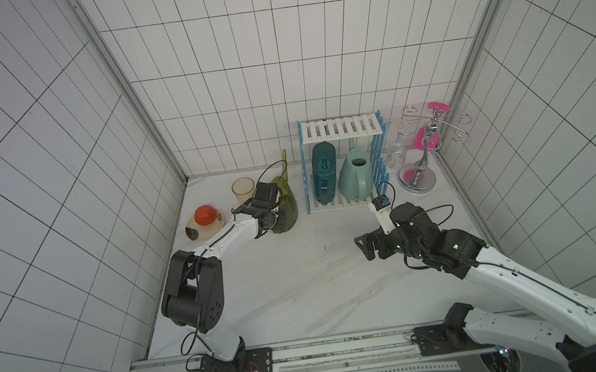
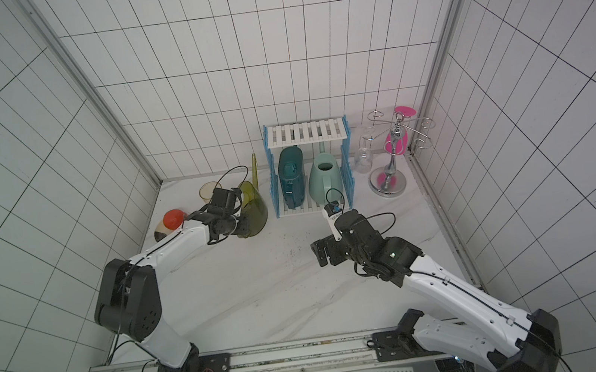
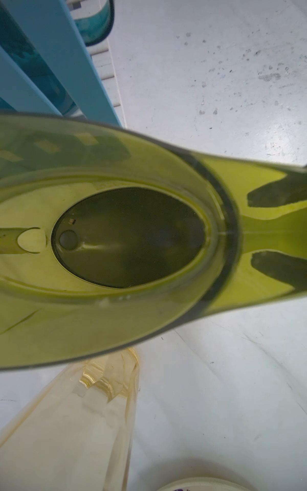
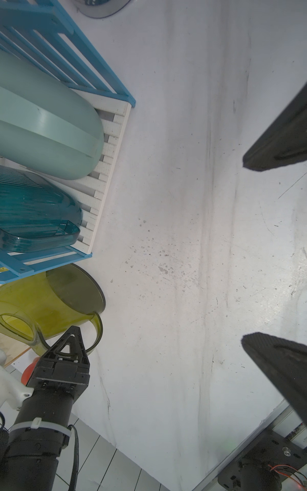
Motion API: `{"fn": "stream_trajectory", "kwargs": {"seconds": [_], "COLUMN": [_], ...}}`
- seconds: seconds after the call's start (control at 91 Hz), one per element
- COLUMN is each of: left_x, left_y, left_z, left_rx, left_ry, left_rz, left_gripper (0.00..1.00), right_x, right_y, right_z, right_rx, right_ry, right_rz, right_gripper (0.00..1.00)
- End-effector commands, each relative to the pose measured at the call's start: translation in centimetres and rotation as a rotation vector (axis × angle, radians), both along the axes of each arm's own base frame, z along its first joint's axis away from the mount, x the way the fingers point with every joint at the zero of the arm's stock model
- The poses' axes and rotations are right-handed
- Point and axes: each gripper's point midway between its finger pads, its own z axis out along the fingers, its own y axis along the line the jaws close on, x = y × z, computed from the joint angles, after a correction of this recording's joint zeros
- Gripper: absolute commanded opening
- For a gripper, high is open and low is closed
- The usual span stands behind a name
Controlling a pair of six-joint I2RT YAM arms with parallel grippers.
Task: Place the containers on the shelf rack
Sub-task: 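Pick up a container from the center of the board, then place the container on the shelf.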
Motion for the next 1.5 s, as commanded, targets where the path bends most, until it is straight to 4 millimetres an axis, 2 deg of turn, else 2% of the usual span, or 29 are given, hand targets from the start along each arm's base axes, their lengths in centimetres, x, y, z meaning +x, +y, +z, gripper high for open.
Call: {"fn": "stream_trajectory", "kwargs": {"seconds": [0.0, 0.209, 0.528, 0.726, 0.924, 1.033, 1.253, 1.352, 1.484], "left_x": [0.2, -0.7, -1.7, -2.5, -2.8, -2.4, -0.3, 1.3, 4.3], "left_y": [-0.1, -0.1, 0.4, 0.6, -0.2, -1.9, -7.9, -10.2, -12.1], "left_z": [3.8, 7.0, 14.2, 18.5, 22.9, 25.2, 29.0, 30.7, 32.1], "left_rx": [-0.031, -0.058, -0.105, -0.132, -0.192, -0.230, -0.219, -0.223, -0.217], "left_ry": [-0.085, -0.125, -0.260, -0.336, -0.438, -0.460, -0.498, -0.530, -0.578], "left_rz": [-0.003, -0.021, -0.012, -0.022, -0.070, -0.122, -0.257, -0.293, -0.305], "left_gripper": [0.11, 0.11, 0.04, 0.05, 0.05, 0.05, 0.05, 0.05, 0.04], "right_x": [-0.2, -0.3, -0.4, -0.5, -0.5, -0.5, -0.4, -0.4, -0.3], "right_y": [-0.3, -0.6, -0.9, -0.9, -1.0, -1.0, -1.2, -1.3, -1.4], "right_z": [0.4, 0.5, 0.9, 1.0, 1.2, 1.2, 1.3, 1.4, 1.6], "right_rx": [0.002, 0.001, 0.004, 0.011, 0.011, 0.010, 0.002, -0.006, -0.016], "right_ry": [-0.013, -0.016, -0.025, -0.023, -0.028, -0.029, -0.029, -0.036, -0.044], "right_rz": [-0.009, -0.012, -0.020, -0.017, -0.019, -0.022, -0.026, -0.029, -0.027], "right_gripper": [0.99, 0.99, 0.99, 0.99, 0.99, 0.99, 0.99, 0.99, 0.99]}}
